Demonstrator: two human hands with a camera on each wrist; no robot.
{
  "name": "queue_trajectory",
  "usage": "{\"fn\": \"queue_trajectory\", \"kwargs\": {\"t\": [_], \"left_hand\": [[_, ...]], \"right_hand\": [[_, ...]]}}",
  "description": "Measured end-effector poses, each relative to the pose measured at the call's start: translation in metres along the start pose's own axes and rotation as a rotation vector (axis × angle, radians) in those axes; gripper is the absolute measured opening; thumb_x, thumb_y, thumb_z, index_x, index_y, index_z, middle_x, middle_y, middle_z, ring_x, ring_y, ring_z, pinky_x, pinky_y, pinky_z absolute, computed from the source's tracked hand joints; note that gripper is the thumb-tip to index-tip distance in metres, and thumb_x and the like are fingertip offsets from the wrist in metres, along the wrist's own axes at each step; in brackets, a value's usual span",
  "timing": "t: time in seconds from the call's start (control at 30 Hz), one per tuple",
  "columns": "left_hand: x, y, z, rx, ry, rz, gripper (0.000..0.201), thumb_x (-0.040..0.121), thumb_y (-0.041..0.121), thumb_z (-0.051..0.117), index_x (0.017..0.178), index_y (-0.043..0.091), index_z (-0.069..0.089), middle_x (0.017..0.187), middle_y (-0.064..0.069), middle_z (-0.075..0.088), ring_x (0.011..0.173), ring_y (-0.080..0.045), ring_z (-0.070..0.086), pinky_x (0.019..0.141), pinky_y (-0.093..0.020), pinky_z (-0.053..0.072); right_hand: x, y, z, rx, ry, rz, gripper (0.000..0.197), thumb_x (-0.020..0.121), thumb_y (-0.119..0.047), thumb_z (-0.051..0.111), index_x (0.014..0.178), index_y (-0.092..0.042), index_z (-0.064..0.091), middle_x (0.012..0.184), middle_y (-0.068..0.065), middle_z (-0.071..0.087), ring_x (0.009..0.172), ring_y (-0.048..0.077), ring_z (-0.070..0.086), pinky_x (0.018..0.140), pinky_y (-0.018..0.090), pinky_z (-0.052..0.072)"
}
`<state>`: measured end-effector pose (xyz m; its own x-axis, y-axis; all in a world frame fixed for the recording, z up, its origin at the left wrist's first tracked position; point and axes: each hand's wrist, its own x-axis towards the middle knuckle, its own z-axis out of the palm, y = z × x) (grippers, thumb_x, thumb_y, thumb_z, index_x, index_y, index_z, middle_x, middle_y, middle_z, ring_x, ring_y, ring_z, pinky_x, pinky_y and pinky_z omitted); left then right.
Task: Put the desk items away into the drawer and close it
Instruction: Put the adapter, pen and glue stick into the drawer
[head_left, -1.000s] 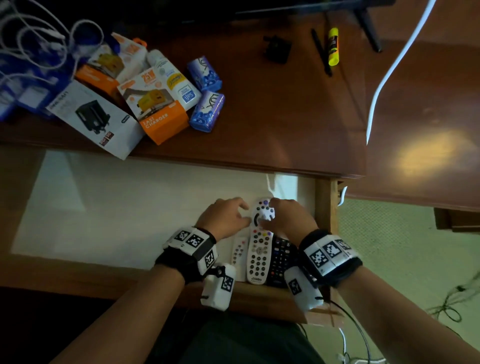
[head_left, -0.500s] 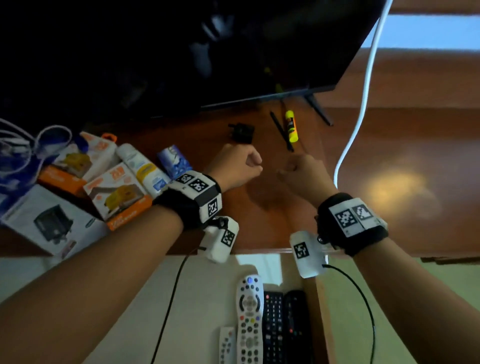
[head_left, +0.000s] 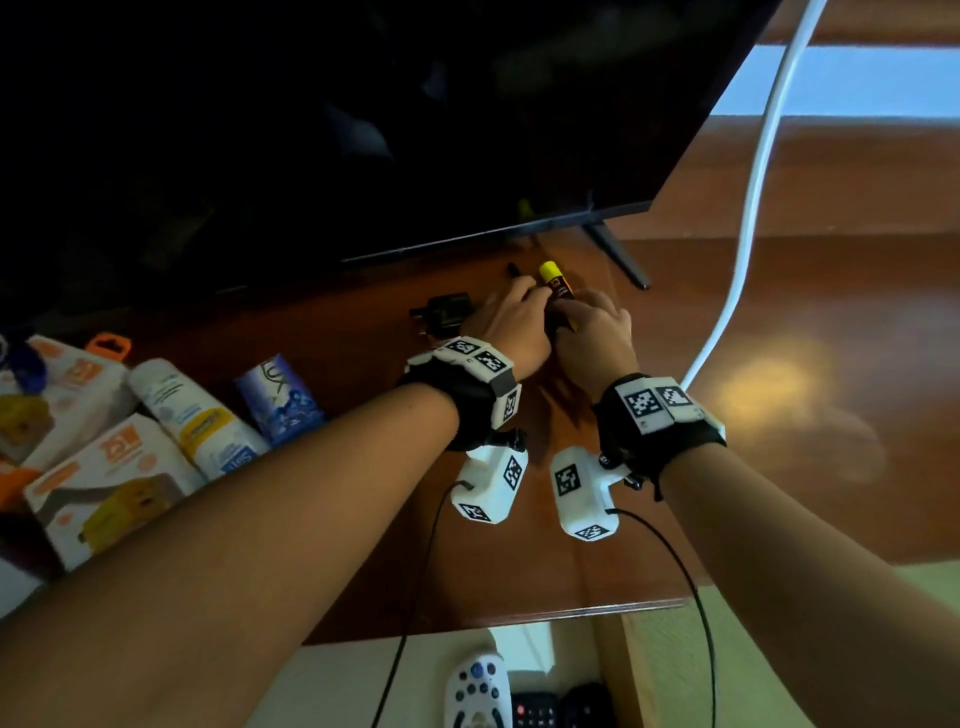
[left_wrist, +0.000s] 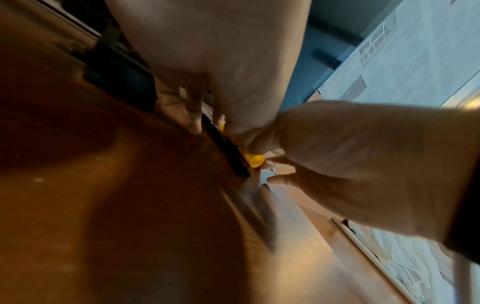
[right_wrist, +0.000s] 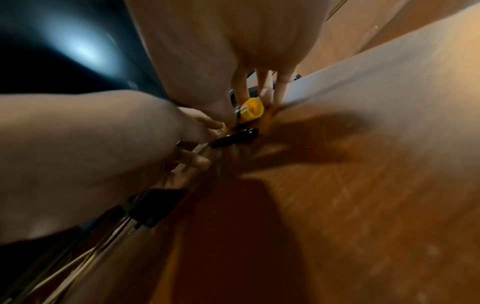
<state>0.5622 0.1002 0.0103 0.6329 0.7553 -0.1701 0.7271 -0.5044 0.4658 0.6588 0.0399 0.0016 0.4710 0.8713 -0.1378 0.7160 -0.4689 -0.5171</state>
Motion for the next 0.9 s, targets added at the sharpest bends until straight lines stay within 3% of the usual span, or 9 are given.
{"fn": "queue_trajectory", "kwargs": {"t": [0.13,0.3,0.43,0.57,0.63,0.73,0.8,0.9], "left_hand": [[0.006,0.007,0.004,0.098,-0.013,-0.041,0.033,0.098,0.022,0.039,0.127,0.019,0.053,0.147,-0.002,0.029,0.128,-0.032,0.034,0.099,-0.046,0.040],[-0.001,0.007,0.007,0.084,0.068,-0.033,0.034,0.096,0.032,0.049,0.119,0.010,0.059,0.132,-0.009,0.042,0.122,-0.029,0.042,0.094,-0.042,0.043],[-0.019,0.006,0.010,0.113,0.097,-0.004,0.036,0.092,0.037,0.056,0.113,0.007,0.058,0.123,-0.011,0.044,0.119,-0.031,0.041,0.093,-0.039,0.041],[-0.041,0.003,0.012,0.105,0.092,0.027,0.021,0.094,0.024,0.055,0.105,0.008,0.062,0.121,-0.010,0.045,0.114,-0.030,0.045,0.092,-0.036,0.038],[-0.052,0.000,0.014,0.055,0.090,0.043,0.013,0.092,0.011,0.055,0.102,0.010,0.062,0.120,-0.007,0.046,0.109,-0.027,0.049,0.084,-0.032,0.039],[-0.066,-0.004,0.012,-0.094,0.088,0.088,0.026,0.086,-0.006,0.051,0.101,0.011,0.064,0.114,-0.007,0.052,0.103,-0.025,0.054,0.076,-0.026,0.037],[-0.070,-0.006,0.006,-0.164,0.103,0.138,0.034,0.081,-0.013,0.049,0.103,0.008,0.065,0.112,-0.009,0.057,0.103,-0.026,0.055,0.080,-0.026,0.040],[-0.069,-0.015,-0.009,-0.124,0.183,0.132,0.033,0.084,-0.007,0.053,0.109,0.012,0.063,0.119,-0.005,0.054,0.110,-0.022,0.051,0.089,-0.028,0.043]], "right_hand": [[-0.004,0.005,0.000,0.044,0.068,0.038,0.040,0.088,-0.009,0.044,0.118,-0.025,0.065,0.131,0.005,0.048,0.122,0.031,0.038,0.087,0.027,0.022],[-0.023,0.004,-0.003,0.014,0.097,0.061,0.035,0.089,-0.011,0.048,0.116,-0.019,0.067,0.126,0.012,0.050,0.116,0.036,0.041,0.099,0.033,0.032],[-0.042,0.000,-0.005,0.050,0.097,0.071,0.030,0.088,-0.013,0.054,0.112,-0.020,0.070,0.115,0.016,0.053,0.110,0.038,0.048,0.096,0.037,0.043],[-0.066,-0.001,-0.001,0.110,0.144,0.116,0.024,0.086,-0.014,0.057,0.104,-0.014,0.073,0.108,0.016,0.052,0.100,0.038,0.053,0.083,0.032,0.042],[-0.073,-0.002,0.001,0.132,0.151,0.118,0.023,0.084,-0.016,0.061,0.104,-0.014,0.073,0.109,0.016,0.051,0.102,0.037,0.052,0.086,0.033,0.042],[-0.079,-0.008,0.002,0.126,0.127,0.121,0.025,0.081,-0.027,0.068,0.105,-0.020,0.073,0.113,0.013,0.048,0.108,0.033,0.049,0.094,0.033,0.042],[-0.082,-0.011,0.005,0.117,0.104,0.139,0.032,0.078,-0.033,0.069,0.107,-0.019,0.071,0.116,0.012,0.045,0.111,0.032,0.046,0.096,0.033,0.041],[-0.085,-0.015,0.011,0.058,0.087,0.143,0.036,0.077,-0.029,0.070,0.109,-0.012,0.066,0.124,0.012,0.040,0.116,0.032,0.039,0.097,0.037,0.039]]}}
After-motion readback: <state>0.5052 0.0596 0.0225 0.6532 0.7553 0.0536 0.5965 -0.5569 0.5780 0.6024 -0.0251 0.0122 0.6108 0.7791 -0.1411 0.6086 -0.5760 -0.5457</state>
